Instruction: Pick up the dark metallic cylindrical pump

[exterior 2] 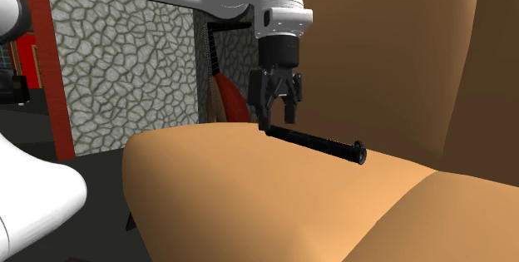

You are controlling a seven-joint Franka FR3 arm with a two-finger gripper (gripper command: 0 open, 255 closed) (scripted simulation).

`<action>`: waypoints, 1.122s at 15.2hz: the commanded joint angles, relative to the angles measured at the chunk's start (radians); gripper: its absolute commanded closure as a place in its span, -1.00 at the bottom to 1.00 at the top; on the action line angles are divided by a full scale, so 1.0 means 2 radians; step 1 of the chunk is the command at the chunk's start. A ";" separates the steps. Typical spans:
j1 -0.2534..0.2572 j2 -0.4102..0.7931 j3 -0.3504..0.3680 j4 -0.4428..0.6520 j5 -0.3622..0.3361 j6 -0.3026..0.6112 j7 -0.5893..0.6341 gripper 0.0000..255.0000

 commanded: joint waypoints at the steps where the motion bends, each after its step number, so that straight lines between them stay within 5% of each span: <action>1: -0.005 0.041 0.030 0.035 -0.007 -0.004 0.052 -1.00; 6: -0.005 0.163 0.097 0.136 -0.052 -0.025 0.182 -1.00; 10: 0.027 0.283 0.130 0.239 -0.114 -0.056 0.289 -1.00; 17: 0.029 0.286 0.126 0.201 -0.115 -0.017 0.295 -1.00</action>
